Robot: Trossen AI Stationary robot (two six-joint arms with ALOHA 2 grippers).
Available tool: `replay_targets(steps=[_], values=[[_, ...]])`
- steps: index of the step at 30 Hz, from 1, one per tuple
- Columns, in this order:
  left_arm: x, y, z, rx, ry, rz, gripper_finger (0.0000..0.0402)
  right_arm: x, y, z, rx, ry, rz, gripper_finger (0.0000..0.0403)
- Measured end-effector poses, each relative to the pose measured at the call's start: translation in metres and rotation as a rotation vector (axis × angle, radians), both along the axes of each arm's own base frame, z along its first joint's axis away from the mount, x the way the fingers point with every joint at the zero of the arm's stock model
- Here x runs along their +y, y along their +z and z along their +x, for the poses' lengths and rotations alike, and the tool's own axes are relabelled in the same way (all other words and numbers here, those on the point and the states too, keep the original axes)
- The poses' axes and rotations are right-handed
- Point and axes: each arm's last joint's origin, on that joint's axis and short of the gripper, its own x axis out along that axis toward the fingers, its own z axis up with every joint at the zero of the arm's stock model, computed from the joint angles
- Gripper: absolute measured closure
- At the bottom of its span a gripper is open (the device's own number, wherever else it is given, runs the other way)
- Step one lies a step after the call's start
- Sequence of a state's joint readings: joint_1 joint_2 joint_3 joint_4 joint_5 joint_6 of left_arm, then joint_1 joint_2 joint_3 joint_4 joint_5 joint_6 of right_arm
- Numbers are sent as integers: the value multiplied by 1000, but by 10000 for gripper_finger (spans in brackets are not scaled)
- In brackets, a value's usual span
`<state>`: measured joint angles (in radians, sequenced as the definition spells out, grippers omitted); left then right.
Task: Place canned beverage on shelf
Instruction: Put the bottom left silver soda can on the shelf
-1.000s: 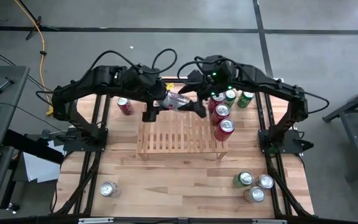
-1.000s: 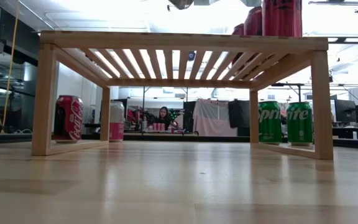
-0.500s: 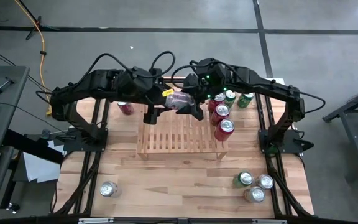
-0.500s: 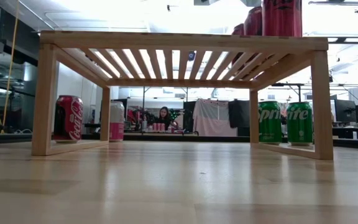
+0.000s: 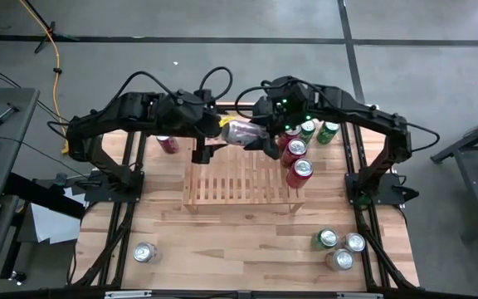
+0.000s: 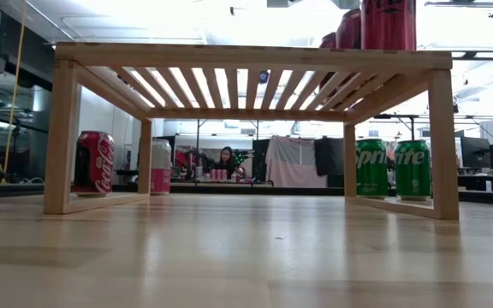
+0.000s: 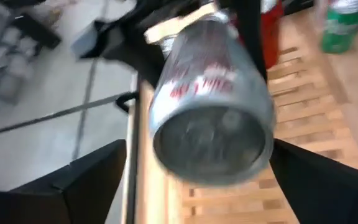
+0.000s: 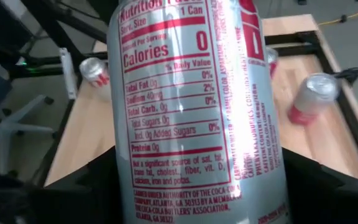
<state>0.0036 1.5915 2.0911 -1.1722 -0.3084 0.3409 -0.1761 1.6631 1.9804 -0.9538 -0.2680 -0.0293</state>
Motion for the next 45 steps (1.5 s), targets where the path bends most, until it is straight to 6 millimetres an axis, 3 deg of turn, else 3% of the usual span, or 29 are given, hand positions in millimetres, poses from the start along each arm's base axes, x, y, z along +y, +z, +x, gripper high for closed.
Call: replay_targets(steps=[5, 12, 15, 20, 24, 36, 45], values=[[9, 1, -18, 7, 137, -127, 33, -1, 4, -22, 80, -60, -71, 112], [22, -4, -37, -316, 153, -386, 32, 0, 10, -40, -42, -101, -121, 112], [21, -28, -40, -543, 131, -463, 32, -2, 2, -45, -144, -141, -93, 112], [24, -78, -32, -947, 142, -601, 32, -5, -5, -42, -512, -210, -20, 112], [26, -90, -26, -1204, 121, -613, 30, -8, -18, -30, -649, -237, 50, 112], [28, -78, 3, -1148, 55, -516, 30, -8, -33, 5, -662, -186, 116, 112], [29, -74, 5, -1121, 19, -498, 50, 3, -37, 9, -635, -159, 127, 112]])
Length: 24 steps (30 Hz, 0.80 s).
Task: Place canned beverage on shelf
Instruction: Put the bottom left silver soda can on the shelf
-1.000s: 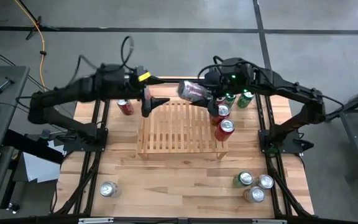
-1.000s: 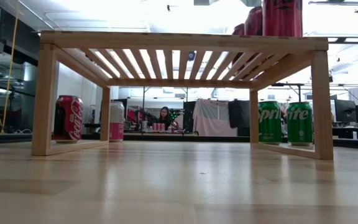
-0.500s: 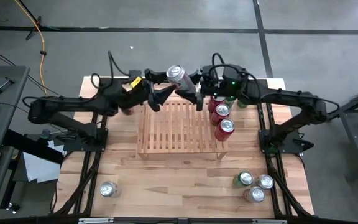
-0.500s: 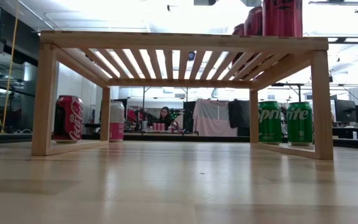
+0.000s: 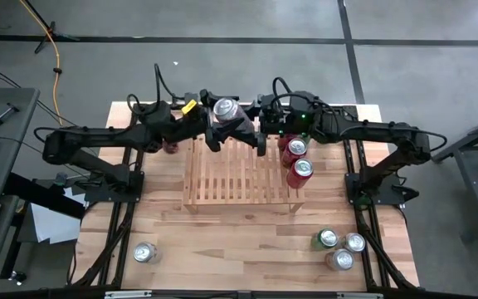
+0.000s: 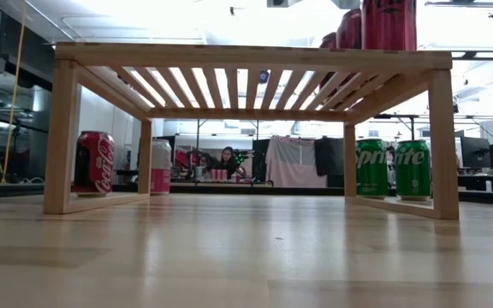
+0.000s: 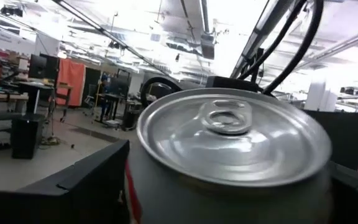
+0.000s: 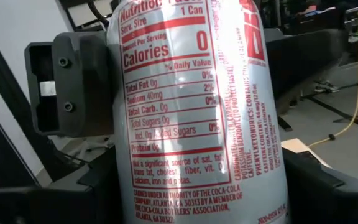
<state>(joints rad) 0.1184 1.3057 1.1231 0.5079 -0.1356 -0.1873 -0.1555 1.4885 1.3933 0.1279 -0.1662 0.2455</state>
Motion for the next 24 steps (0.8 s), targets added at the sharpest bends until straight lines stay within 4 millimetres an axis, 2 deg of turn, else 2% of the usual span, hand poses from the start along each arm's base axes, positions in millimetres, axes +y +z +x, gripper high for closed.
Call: replay_targets(steps=[4, 10, 13, 17, 21, 24], values=[[0, 2, -7, 32, 6, -6, 118, 0, 2, -5, 16, -6, -8, 112], [3, 3, -13, 63, 10, 5, 122, 0, 3, -7, 24, -15, -22, 111], [5, 2, -15, 102, 27, 22, 122, -3, 2, -10, 45, -25, -22, 69], [13, 5, -31, 163, 140, 16, 122, -8, 23, -41, 50, -65, -9, 18], [17, 7, -44, 210, 185, 9, 122, -13, 25, -67, 144, -142, -23, 9], [17, 8, -46, 201, 172, -1, 122, -11, 44, -99, 102, -213, -38, 9]])
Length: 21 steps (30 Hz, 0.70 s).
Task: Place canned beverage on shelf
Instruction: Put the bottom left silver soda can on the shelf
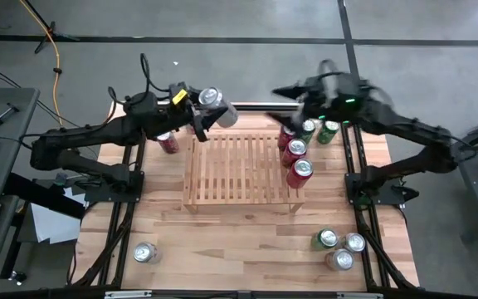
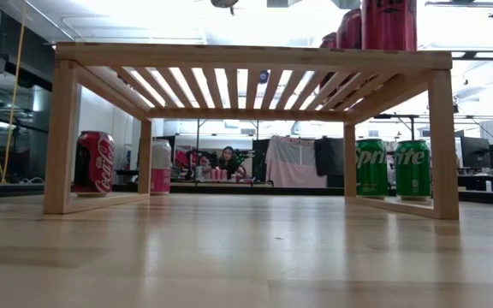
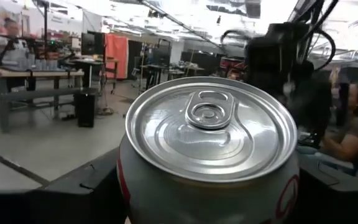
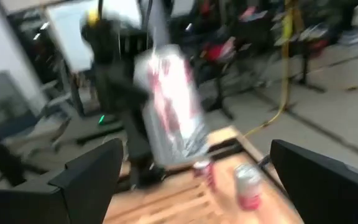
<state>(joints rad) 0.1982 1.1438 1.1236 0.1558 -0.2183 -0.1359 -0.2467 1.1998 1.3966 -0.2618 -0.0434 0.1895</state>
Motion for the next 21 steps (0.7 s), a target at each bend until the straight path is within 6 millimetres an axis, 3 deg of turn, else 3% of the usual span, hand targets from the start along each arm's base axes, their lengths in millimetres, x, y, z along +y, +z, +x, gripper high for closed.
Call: replay_targets(steps=[3, 9, 14, 21], values=[[0, -11, 15, 31, -29, -22, 122, 4, 8, -24, 5, -56, -3, 8], [-8, -63, 72, 189, -130, -77, 122, 11, 23, -61, -49, -124, -32, 7], [-6, -95, 105, 192, -177, -97, 122, 13, 25, -69, -54, -150, -53, 6], [0, -116, 121, 246, -131, -1, 122, 12, 23, -67, -34, -154, -49, 6]])
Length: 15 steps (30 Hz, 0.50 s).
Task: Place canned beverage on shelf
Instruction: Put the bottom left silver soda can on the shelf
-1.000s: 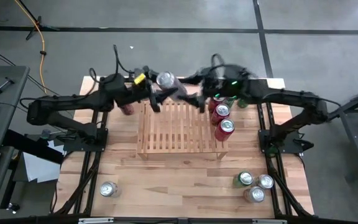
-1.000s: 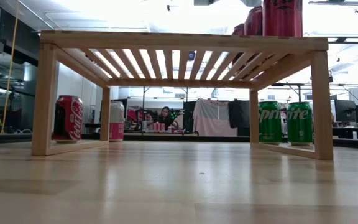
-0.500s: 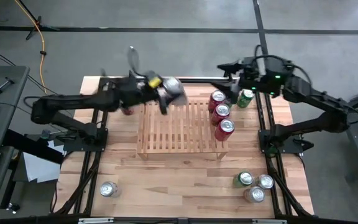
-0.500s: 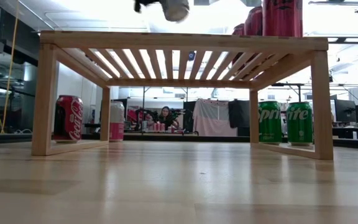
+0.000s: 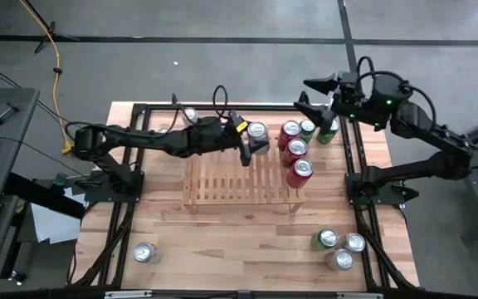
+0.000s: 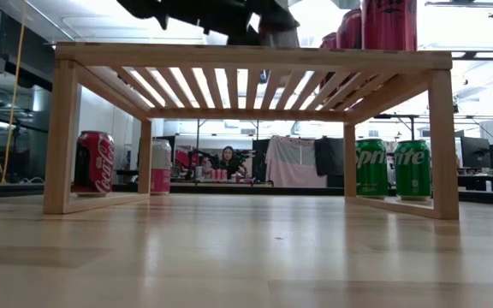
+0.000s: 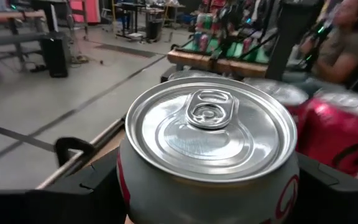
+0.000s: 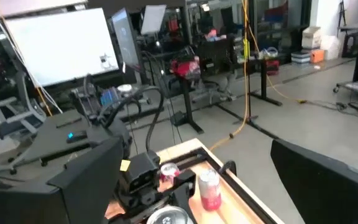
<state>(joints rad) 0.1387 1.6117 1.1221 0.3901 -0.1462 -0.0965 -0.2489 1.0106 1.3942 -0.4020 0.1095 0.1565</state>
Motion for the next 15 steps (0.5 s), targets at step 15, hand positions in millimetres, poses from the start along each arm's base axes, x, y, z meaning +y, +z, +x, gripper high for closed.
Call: replay_targets(steps=[15], values=[[8, -12, 9, 24, -35, 143, 122, -1, -2, 4, 9, -1, 5, 6]])
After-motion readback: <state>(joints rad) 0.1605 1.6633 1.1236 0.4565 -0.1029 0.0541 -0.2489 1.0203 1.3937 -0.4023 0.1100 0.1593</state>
